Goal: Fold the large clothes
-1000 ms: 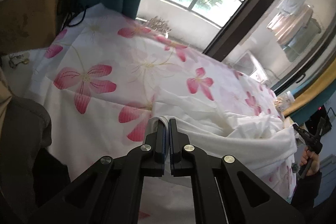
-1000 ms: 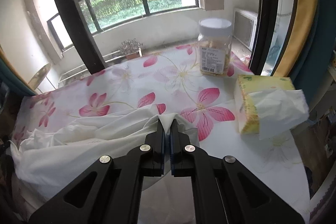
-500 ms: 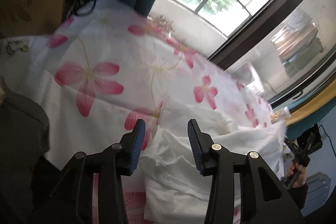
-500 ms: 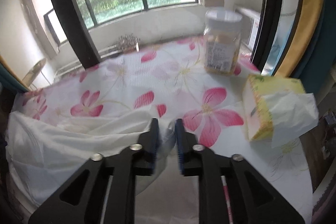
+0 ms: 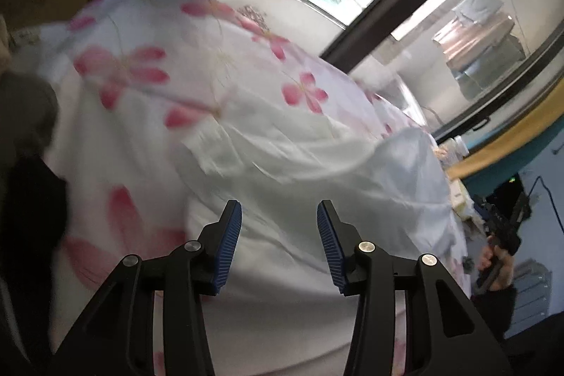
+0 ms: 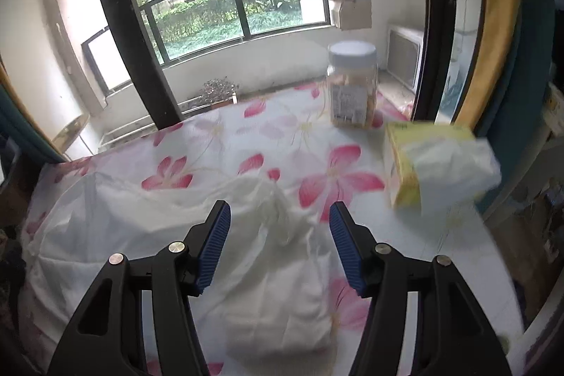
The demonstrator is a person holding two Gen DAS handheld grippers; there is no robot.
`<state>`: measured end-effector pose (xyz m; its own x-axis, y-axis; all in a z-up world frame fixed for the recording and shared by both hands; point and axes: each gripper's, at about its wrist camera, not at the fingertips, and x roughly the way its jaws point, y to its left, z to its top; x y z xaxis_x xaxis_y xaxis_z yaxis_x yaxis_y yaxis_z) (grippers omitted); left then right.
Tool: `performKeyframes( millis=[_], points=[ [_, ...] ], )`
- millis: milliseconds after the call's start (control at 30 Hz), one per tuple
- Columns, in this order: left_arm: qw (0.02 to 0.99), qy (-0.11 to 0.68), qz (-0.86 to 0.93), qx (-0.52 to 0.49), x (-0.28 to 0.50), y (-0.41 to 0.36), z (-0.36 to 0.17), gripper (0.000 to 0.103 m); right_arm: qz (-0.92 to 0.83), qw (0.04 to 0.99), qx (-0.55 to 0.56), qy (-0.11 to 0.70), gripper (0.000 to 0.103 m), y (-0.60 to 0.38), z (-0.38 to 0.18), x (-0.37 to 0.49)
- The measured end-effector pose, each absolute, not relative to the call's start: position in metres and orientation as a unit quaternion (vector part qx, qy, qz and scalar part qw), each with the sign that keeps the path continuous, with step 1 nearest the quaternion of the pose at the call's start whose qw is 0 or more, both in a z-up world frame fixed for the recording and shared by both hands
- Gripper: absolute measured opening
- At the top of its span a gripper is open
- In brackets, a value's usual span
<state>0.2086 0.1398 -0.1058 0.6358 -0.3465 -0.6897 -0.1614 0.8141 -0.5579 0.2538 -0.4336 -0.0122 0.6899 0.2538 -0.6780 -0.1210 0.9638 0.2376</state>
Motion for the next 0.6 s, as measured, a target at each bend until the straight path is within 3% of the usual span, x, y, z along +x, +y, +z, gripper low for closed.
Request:
performKeyframes(
  millis=[267, 600],
  points=[
    [0.842, 0.436, -0.119, -0.295, 0.210, 0.091, -0.113, 0.047, 0.138, 0.897, 0.096, 0.409, 0.057, -0.411, -0.034, 0.229],
    [0.836, 0.468, -0.083, -0.273, 0.211, 0.080, -0.144, 0.047, 0.167, 0.882, 0.094, 0.430, 0.045, -0.386, -0.054, 0.218]
  ],
)
